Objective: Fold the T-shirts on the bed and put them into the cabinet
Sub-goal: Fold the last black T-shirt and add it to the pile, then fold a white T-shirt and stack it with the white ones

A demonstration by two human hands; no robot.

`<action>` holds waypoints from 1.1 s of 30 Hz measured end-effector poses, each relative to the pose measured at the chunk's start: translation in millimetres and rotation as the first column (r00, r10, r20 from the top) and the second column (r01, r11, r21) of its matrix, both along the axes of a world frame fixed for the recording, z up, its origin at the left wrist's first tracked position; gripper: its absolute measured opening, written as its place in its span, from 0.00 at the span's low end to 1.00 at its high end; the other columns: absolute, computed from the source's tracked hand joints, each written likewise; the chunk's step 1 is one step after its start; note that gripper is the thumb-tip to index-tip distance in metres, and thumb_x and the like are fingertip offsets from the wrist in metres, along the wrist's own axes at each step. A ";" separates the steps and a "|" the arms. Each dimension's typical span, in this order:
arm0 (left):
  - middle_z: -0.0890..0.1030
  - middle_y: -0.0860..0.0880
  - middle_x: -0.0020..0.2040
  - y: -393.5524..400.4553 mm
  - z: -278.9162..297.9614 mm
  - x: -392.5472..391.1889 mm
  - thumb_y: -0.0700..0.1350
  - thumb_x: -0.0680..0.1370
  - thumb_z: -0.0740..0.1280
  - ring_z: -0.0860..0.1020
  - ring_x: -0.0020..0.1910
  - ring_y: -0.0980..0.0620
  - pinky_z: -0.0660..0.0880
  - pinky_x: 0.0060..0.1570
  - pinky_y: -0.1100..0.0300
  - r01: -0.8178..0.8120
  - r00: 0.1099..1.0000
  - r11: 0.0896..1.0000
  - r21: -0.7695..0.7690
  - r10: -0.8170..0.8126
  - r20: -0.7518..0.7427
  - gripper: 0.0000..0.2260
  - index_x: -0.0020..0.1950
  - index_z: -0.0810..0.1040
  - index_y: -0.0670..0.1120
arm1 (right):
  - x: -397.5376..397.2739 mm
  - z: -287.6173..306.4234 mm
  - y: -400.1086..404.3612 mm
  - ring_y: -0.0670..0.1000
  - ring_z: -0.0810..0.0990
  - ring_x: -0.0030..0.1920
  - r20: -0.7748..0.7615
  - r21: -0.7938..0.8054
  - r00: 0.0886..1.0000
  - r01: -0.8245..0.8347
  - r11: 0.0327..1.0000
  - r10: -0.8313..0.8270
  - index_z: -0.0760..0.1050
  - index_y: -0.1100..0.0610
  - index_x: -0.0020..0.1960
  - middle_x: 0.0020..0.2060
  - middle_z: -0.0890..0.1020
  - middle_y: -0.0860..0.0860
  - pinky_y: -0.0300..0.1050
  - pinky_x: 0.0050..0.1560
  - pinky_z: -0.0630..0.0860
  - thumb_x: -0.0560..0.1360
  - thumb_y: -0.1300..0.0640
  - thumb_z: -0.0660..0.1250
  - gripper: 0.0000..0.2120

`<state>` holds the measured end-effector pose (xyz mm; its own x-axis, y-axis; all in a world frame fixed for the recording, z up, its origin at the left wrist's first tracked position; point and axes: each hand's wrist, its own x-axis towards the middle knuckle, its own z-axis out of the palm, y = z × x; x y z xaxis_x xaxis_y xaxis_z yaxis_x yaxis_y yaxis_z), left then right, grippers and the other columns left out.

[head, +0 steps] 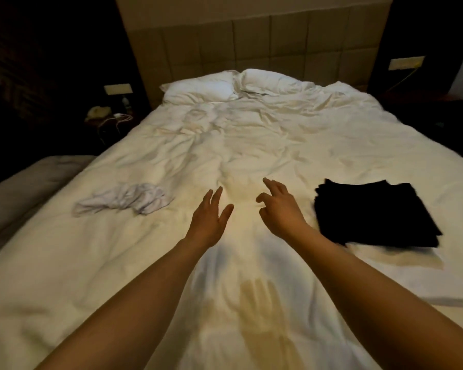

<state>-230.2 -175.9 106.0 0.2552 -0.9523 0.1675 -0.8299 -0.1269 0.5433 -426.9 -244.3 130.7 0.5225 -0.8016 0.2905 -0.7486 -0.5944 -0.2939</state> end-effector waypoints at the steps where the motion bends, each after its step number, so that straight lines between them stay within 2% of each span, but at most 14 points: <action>1: 0.52 0.46 0.82 11.5 0.1 18.4 0.61 0.83 0.53 0.54 0.80 0.46 0.54 0.76 0.50 -0.037 0.999 0.999 0.003 0.037 -0.030 0.29 0.82 0.52 0.54 | 22.9 -1.1 7.3 0.57 0.52 0.79 0.001 0.004 1.000 -0.029 1.000 0.029 0.76 0.56 0.65 0.79 0.57 0.55 0.53 0.71 0.63 0.78 0.60 0.62 0.16; 6: 0.54 0.47 0.82 51.8 -2.8 93.7 0.61 0.83 0.54 0.53 0.80 0.47 0.54 0.77 0.48 -0.120 0.992 0.993 0.004 0.120 -0.024 0.27 0.81 0.55 0.55 | 111.1 -15.1 37.8 0.58 0.56 0.78 -0.003 0.009 0.990 -0.138 0.990 0.138 0.77 0.57 0.64 0.78 0.61 0.55 0.55 0.67 0.68 0.78 0.59 0.63 0.15; 8: 0.56 0.47 0.81 64.1 -11.8 127.6 0.61 0.83 0.54 0.54 0.80 0.46 0.56 0.76 0.47 -0.161 0.987 0.987 0.004 0.161 -0.012 0.27 0.81 0.56 0.54 | 140.2 -24.1 45.2 0.56 0.56 0.77 -0.022 0.057 0.989 -0.143 0.988 0.145 0.73 0.57 0.68 0.78 0.61 0.54 0.53 0.68 0.68 0.79 0.58 0.62 0.18; 13: 0.57 0.45 0.81 81.3 -47.6 187.4 0.60 0.84 0.54 0.57 0.78 0.43 0.59 0.75 0.46 -0.272 0.957 0.960 0.074 0.277 -0.082 0.28 0.81 0.57 0.50 | 191.0 -45.5 52.8 0.55 0.62 0.74 0.107 0.180 0.989 -0.118 0.976 0.100 0.62 0.59 0.76 0.73 0.69 0.55 0.50 0.68 0.67 0.78 0.58 0.65 0.28; 17: 0.57 0.45 0.81 75.7 -73.3 216.0 0.60 0.84 0.54 0.55 0.79 0.44 0.57 0.76 0.48 -0.291 0.946 0.951 0.100 0.302 -0.117 0.27 0.81 0.58 0.51 | 225.6 -61.9 44.3 0.55 0.62 0.74 0.106 0.223 0.990 -0.112 0.968 0.090 0.62 0.59 0.76 0.71 0.71 0.55 0.50 0.67 0.69 0.79 0.58 0.64 0.27; 19: 0.56 0.46 0.81 69.2 -88.3 230.1 0.59 0.84 0.55 0.55 0.79 0.45 0.56 0.76 0.48 -0.305 0.937 0.946 0.106 0.319 -0.144 0.27 0.80 0.58 0.51 | 246.5 -72.3 35.5 0.55 0.66 0.72 0.093 0.231 0.992 -0.109 0.967 0.090 0.63 0.59 0.75 0.70 0.72 0.55 0.50 0.64 0.70 0.80 0.57 0.64 0.25; 22: 0.56 0.46 0.81 56.6 -108.8 251.1 0.59 0.84 0.56 0.55 0.79 0.46 0.55 0.77 0.49 -0.297 0.931 0.950 0.102 0.312 -0.193 0.27 0.81 0.58 0.50 | 274.7 -88.7 20.0 0.57 0.74 0.64 0.084 0.231 0.994 -0.085 0.969 0.068 0.64 0.57 0.74 0.67 0.74 0.56 0.51 0.59 0.73 0.81 0.53 0.63 0.24; 26: 0.57 0.44 0.80 31.5 -130.1 286.5 0.57 0.83 0.60 0.58 0.78 0.45 0.58 0.76 0.50 -0.292 0.936 0.954 0.072 0.301 -0.183 0.30 0.81 0.56 0.48 | 313.2 -112.5 -4.3 0.61 0.77 0.60 0.105 0.201 0.986 -0.151 0.968 0.132 0.65 0.58 0.73 0.69 0.71 0.56 0.51 0.55 0.73 0.81 0.50 0.63 0.23; 29: 0.56 0.44 0.81 8.3 -134.3 312.2 0.52 0.83 0.61 0.59 0.78 0.45 0.58 0.75 0.53 -0.310 0.941 0.951 -0.016 0.304 -0.148 0.28 0.81 0.56 0.48 | 341.2 -124.6 -23.3 0.61 0.75 0.63 0.112 0.206 0.970 -0.235 0.950 0.216 0.62 0.59 0.75 0.73 0.66 0.57 0.51 0.58 0.71 0.81 0.52 0.63 0.25; 33: 0.58 0.43 0.81 -16.8 -139.8 341.6 0.46 0.84 0.61 0.61 0.77 0.43 0.60 0.73 0.53 -0.160 0.987 0.984 -0.073 0.160 -0.003 0.24 0.80 0.61 0.46 | 368.2 -137.2 -43.1 0.58 0.70 0.69 0.171 0.215 0.955 -0.277 0.936 0.244 0.62 0.60 0.76 0.74 0.65 0.57 0.46 0.62 0.66 0.82 0.57 0.61 0.24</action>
<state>111.4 -192.8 -33.8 0.4029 -0.8844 0.2355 -0.8036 -0.2187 0.5535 -58.7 -287.4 -6.5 0.6899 -0.6967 0.1965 -0.5182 -0.6648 -0.5381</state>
